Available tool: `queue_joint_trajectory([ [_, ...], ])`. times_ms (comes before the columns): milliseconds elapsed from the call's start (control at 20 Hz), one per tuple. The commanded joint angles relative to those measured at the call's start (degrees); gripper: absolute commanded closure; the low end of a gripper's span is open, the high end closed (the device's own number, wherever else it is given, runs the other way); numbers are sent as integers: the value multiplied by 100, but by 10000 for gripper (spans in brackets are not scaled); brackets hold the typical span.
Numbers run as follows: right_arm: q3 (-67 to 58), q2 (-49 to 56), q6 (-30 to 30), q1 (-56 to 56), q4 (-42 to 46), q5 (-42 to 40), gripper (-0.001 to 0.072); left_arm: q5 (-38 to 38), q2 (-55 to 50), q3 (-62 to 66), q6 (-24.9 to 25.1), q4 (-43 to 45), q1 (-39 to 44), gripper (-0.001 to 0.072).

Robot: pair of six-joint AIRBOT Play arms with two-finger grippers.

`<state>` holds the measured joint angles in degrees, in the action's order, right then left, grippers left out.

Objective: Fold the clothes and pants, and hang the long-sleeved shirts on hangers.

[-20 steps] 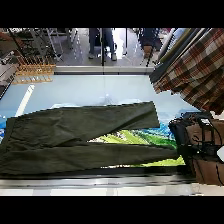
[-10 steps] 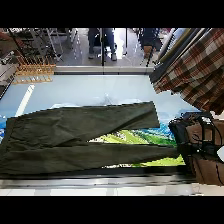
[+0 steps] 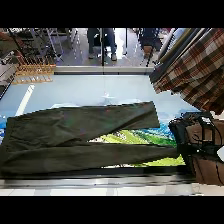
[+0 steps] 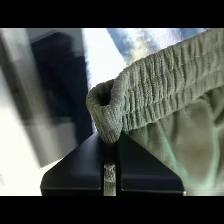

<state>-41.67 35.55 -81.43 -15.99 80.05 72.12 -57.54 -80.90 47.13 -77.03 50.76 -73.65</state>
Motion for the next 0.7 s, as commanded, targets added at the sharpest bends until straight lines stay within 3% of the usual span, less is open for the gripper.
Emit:
queue_joint_trajectory([
  [0, 0, 66, -28, -4, -651, -881, 690, -79, 2, 101, 546, -1921, 7, 688],
  [150, -175, 555, -28, -4, -2168, -2542, 691, -597, -2, 761, 592, -3845, 105, 689],
  [200, -439, 839, 120, -4, -2664, -2728, 691, -824, -7, 1178, 595, -4299, 164, 689],
  [350, -1725, 1641, 1513, -4, -3700, -1593, 692, -1340, -2, 2490, 868, -4430, 243, 689],
  [500, -1543, 1585, 1720, -4, -2743, -35, 692, -1432, -4, 2986, 1392, -2918, 116, 688],
  [650, 57, 1067, 1751, -4, -1600, 334, 692, -1611, -251, 2983, 1875, -651, -203, 687],
])
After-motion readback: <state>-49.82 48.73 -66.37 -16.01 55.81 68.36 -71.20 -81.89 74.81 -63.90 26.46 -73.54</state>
